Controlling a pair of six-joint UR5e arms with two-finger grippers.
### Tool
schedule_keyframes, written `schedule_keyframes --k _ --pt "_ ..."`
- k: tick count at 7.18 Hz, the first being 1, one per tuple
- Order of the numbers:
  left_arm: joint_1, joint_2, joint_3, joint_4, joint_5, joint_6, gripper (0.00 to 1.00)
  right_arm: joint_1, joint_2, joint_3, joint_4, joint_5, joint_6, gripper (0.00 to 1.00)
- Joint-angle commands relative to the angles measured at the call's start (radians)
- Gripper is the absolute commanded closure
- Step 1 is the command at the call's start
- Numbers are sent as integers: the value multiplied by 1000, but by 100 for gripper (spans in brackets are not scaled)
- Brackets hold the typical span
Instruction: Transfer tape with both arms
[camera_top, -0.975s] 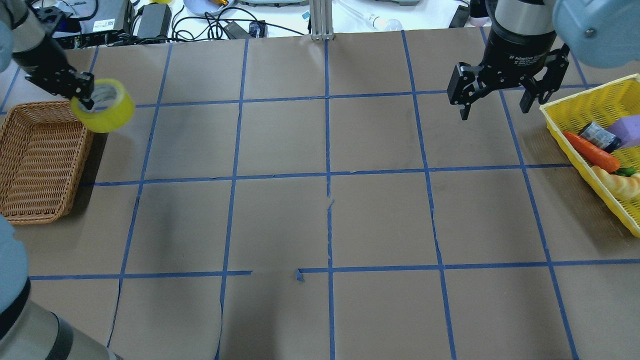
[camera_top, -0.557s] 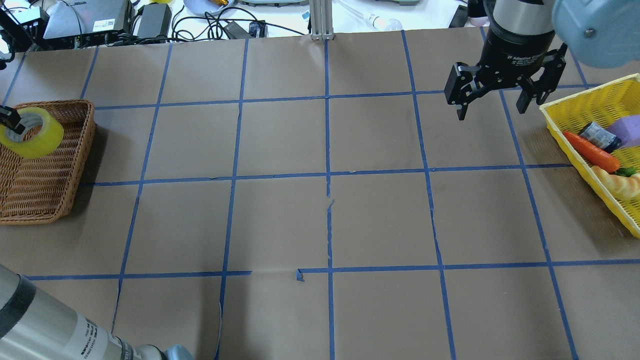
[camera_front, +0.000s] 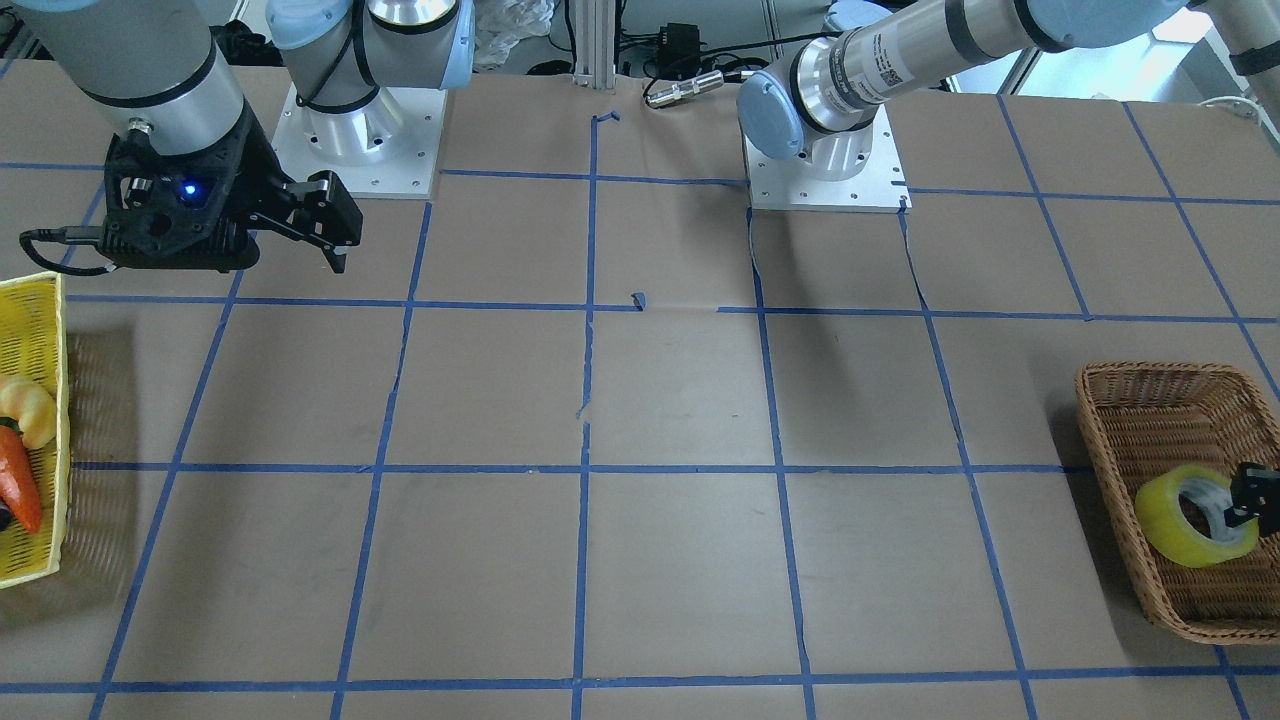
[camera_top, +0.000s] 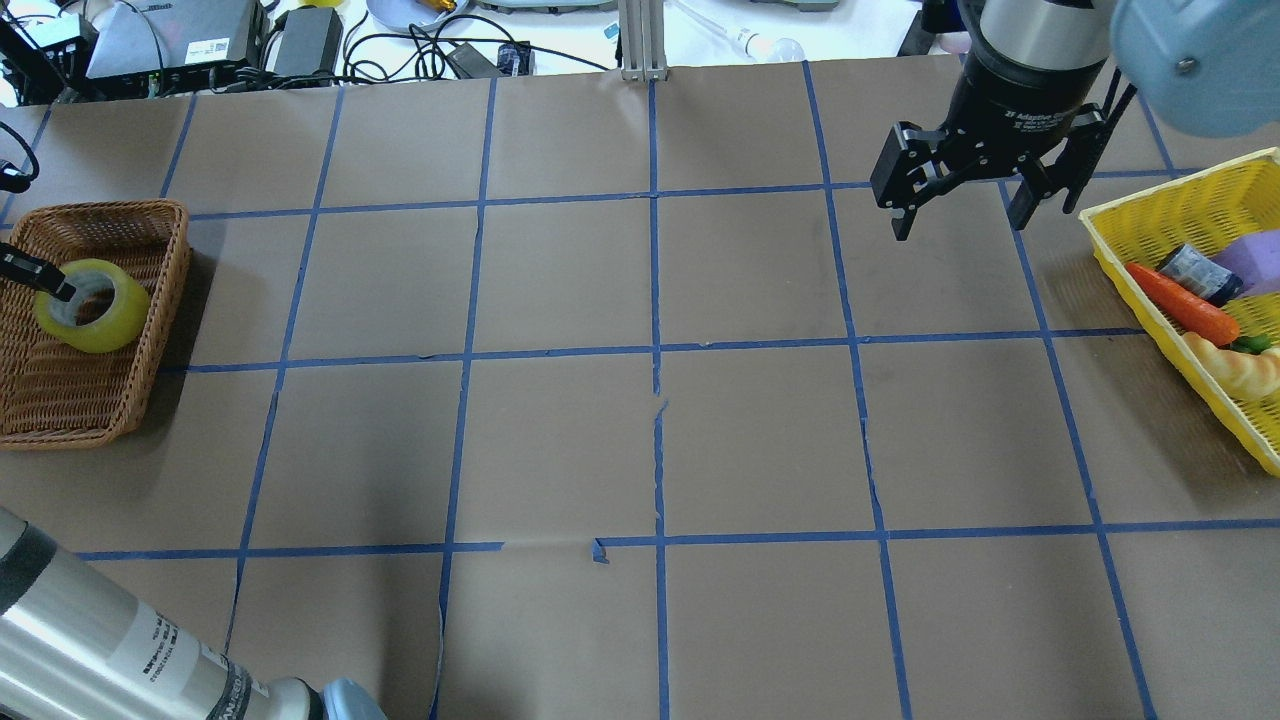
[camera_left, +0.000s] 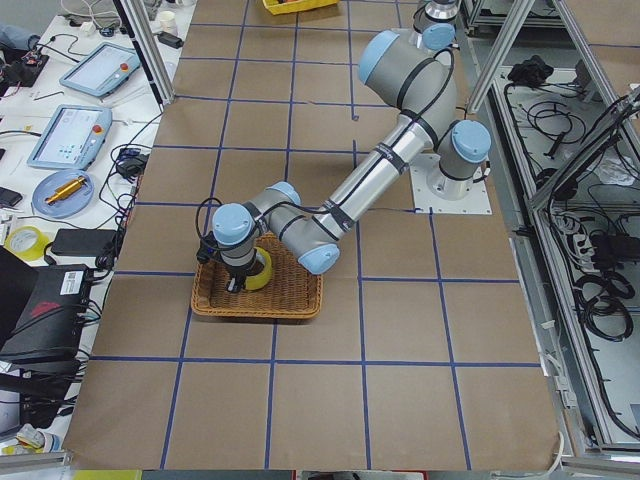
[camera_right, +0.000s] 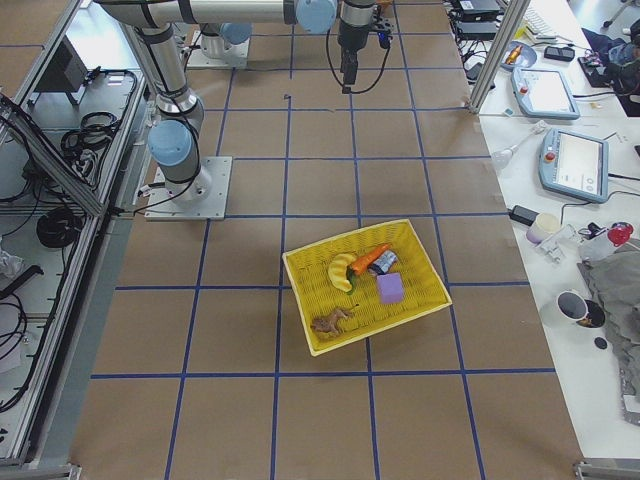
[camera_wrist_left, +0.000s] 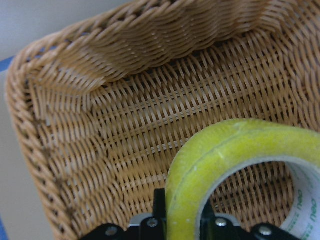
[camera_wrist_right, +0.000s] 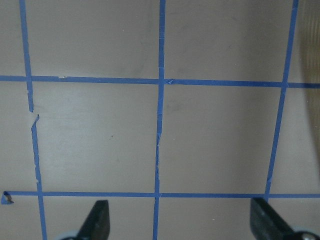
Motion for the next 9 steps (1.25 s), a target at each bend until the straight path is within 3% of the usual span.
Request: schedule_keyframes --k 1,2,6,9 --pt "-10 49 1 -57 -49 -110 0 -1 -4 0 0 -6 -29 0" --pt "-88 113 9 -138 -40 -187 0 -1 -4 0 0 -9 -28 0" --pt "-498 424 -26 -418 34 -786 0 1 -4 4 0 -12 -25 0" --pt "-828 577 -151 -432 34 -1228 0 -2 -3 4 -2 -12 -24 0"
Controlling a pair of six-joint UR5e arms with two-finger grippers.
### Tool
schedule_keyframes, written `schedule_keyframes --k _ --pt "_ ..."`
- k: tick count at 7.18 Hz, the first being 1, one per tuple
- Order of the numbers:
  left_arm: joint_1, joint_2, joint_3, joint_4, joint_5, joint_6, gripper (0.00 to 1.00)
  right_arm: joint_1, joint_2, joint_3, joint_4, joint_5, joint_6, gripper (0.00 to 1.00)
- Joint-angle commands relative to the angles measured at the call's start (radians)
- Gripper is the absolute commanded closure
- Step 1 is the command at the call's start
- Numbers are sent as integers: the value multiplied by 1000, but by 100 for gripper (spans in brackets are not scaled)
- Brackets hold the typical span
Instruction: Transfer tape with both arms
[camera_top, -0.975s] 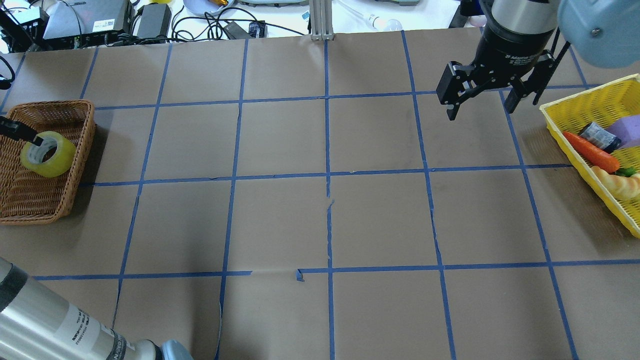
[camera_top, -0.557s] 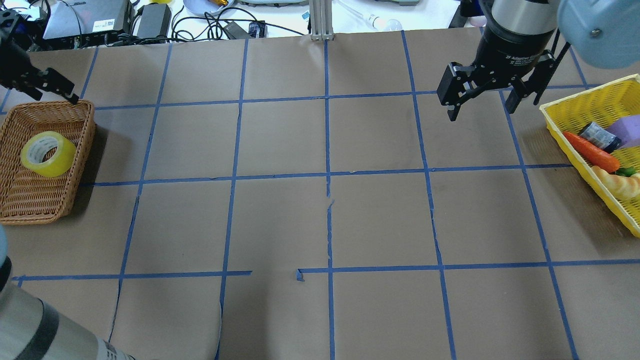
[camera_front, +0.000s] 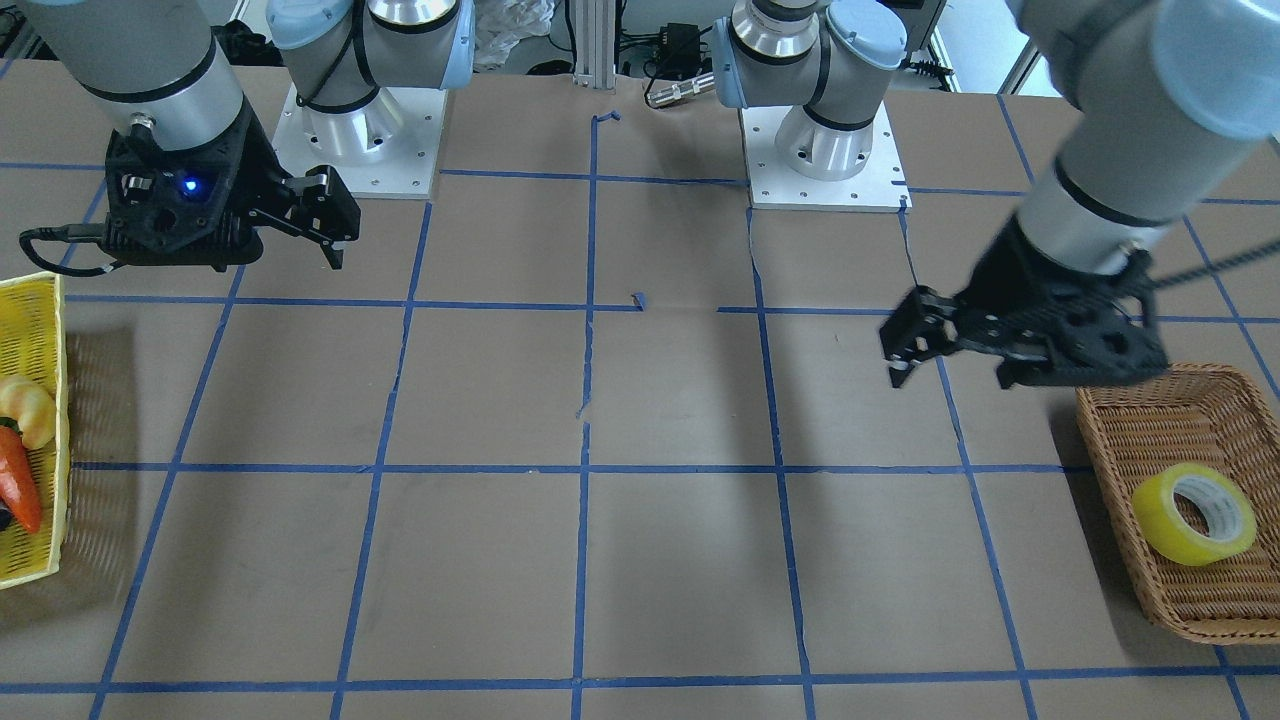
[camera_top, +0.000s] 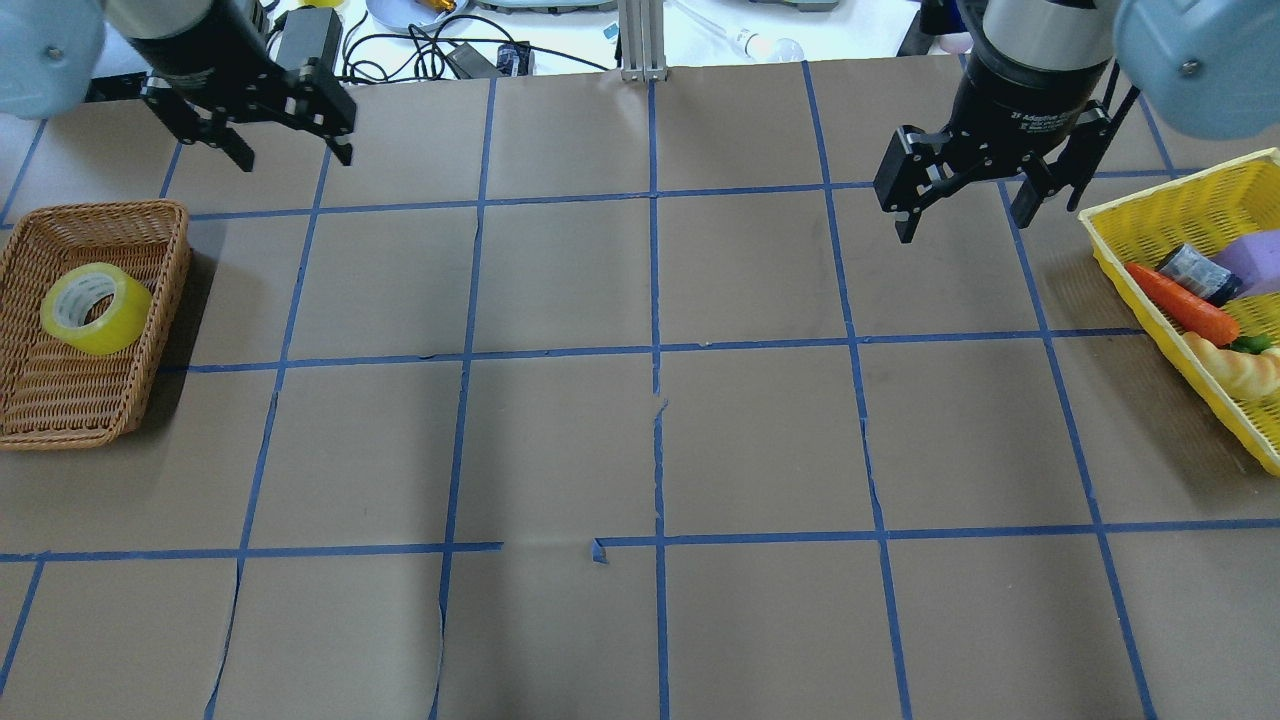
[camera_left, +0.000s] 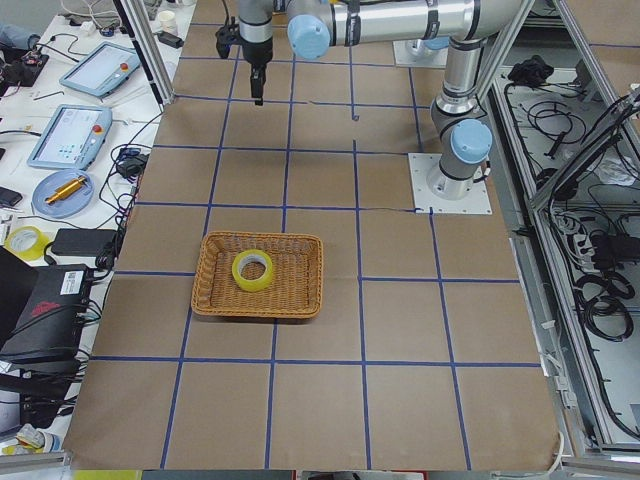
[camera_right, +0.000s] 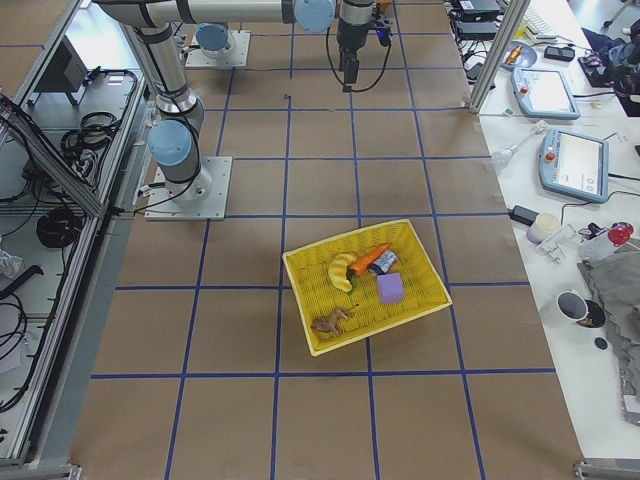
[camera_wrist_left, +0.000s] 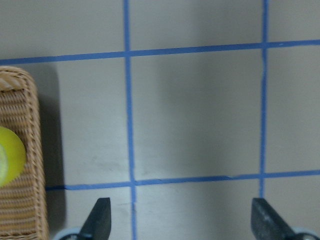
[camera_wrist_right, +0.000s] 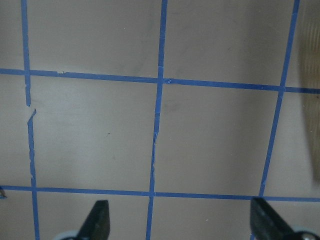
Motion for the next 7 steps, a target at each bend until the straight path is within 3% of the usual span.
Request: schedule_keyframes --k 1,2,4,7 --pt "-143 107 -94 3 3 -172 0 -11 1 -1 0 6 -8 0" --pt "-139 152 -107 -9 3 -172 0 -12 1 -6 -1 8 -28 0" --pt "-78 158 -105 5 60 -130 0 -11 0 -1 -21 17 -26 0" --pt "-43 168 -92 5 62 -71 0 -8 -25 3 -24 15 -16 0"
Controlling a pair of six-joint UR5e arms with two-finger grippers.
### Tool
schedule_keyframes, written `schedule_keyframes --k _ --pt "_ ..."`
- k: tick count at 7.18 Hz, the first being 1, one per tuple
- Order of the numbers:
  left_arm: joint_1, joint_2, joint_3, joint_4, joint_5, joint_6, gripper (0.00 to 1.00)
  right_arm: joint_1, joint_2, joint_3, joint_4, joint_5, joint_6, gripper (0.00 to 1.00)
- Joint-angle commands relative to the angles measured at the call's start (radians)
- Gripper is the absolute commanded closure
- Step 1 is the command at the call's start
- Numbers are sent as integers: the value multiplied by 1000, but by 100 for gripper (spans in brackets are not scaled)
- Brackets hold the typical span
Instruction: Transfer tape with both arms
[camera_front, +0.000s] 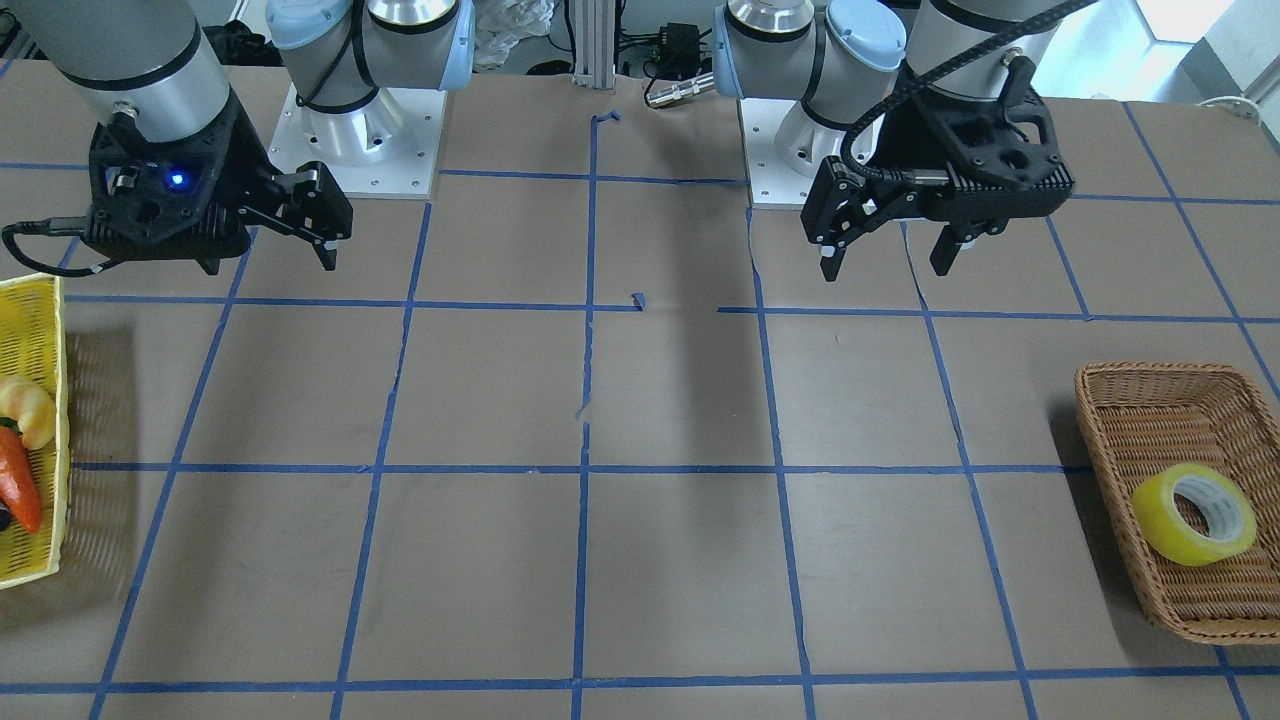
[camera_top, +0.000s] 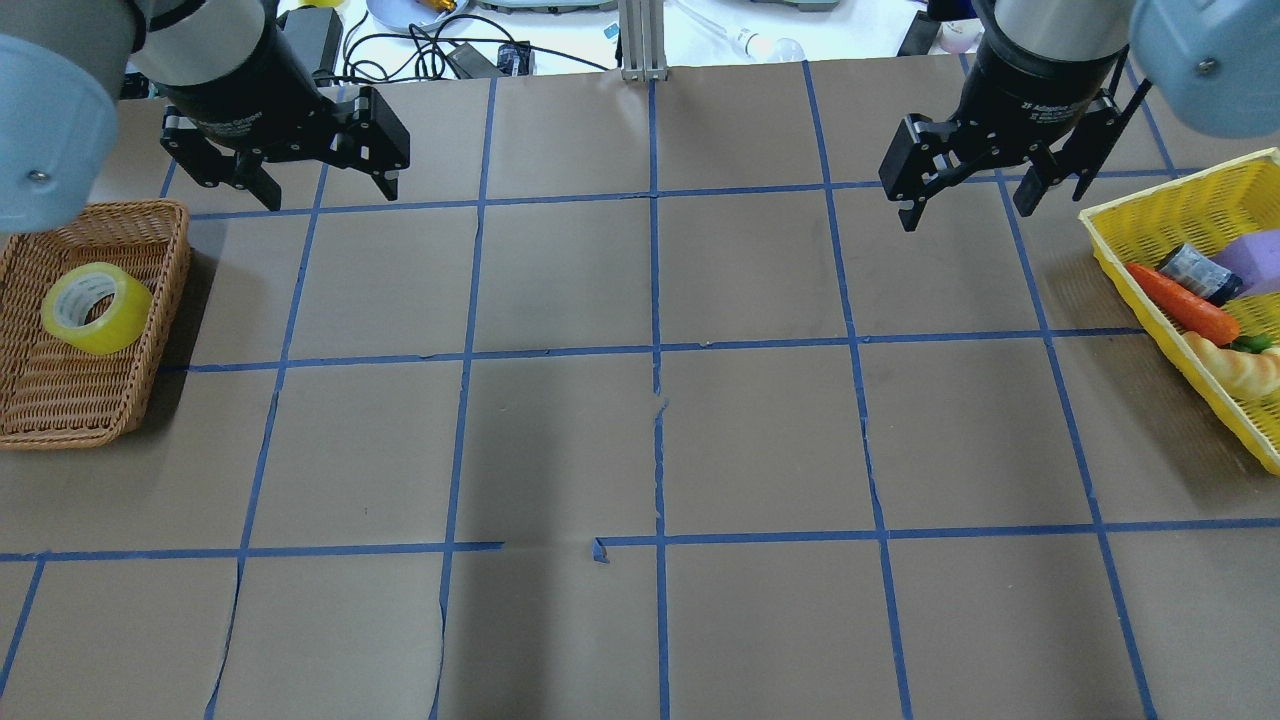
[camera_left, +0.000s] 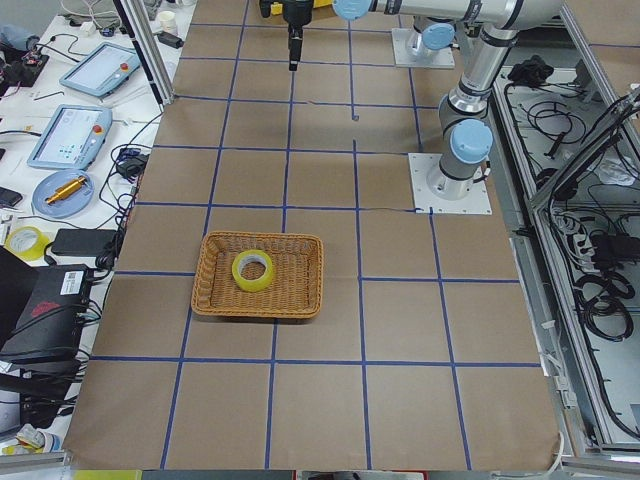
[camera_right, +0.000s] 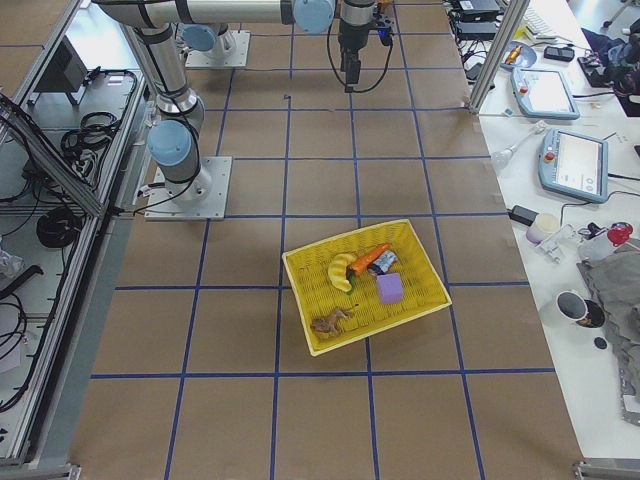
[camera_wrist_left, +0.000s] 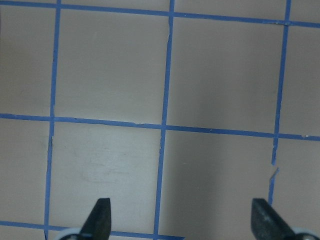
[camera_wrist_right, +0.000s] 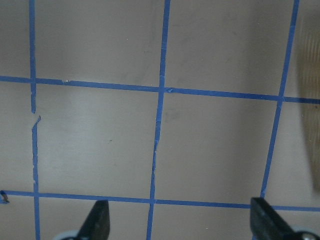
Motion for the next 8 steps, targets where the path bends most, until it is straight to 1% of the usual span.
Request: schedule_keyframes --k 1,2,8 --pt "12 8 1 -2 2 13 0 2 -12 16 1 0 7 1" --pt "12 11 -7 -2 4 13 0 1 -28 34 -4 0 7 1" --pt "14 16 -7 0 10 15 0 2 -30 39 -6 -16 4 0"
